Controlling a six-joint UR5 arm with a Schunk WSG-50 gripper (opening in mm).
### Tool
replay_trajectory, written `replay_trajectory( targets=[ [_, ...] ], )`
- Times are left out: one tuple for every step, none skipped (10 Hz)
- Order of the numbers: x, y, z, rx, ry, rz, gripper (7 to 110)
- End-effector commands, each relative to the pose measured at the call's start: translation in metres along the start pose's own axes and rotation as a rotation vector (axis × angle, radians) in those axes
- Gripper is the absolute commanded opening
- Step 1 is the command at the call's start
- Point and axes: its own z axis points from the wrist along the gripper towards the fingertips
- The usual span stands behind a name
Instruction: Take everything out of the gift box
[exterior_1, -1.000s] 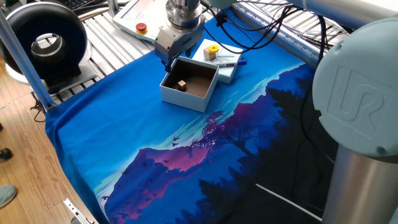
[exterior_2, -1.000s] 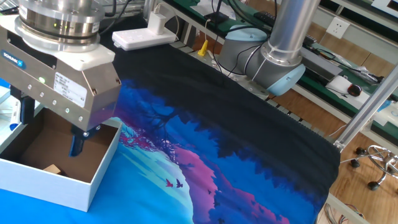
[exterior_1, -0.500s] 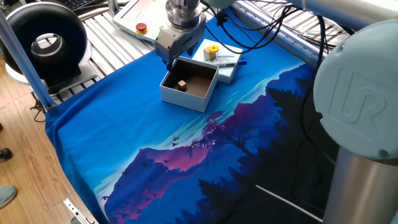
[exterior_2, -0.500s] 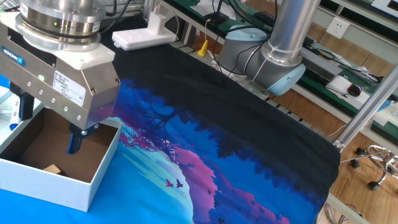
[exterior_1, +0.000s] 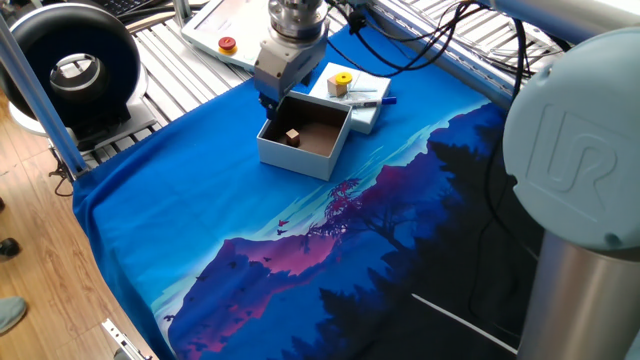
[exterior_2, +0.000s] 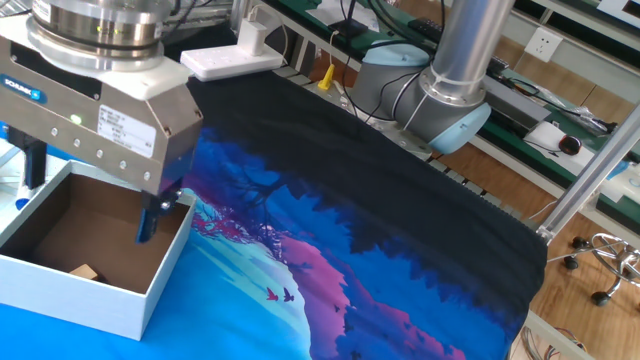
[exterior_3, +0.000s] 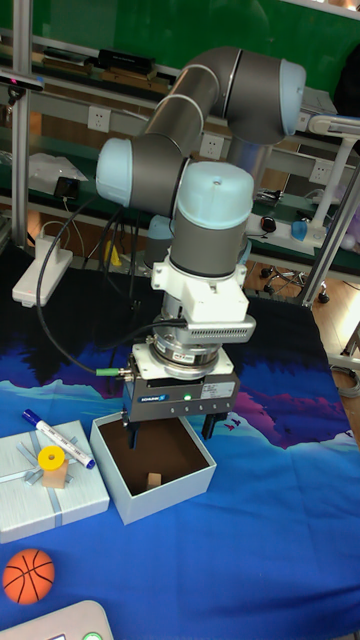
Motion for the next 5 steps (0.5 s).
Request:
replay_trajectory(
  targets=[
    [-0.004, 0.0, -0.007, -0.026, -0.018, -0.041, 110],
    [-0.007, 0.004, -0.008, -0.034, -0.028, -0.001, 110],
    [-0.007, -0.004, -0.008, 0.007, -0.026, 0.062, 110],
    [-0.008, -0.005, -0.007, 0.015, -0.033, 0.075, 22],
    [-0.007, -0.007, -0.006, 0.031, -0.032, 0.084, 22]
  ],
)
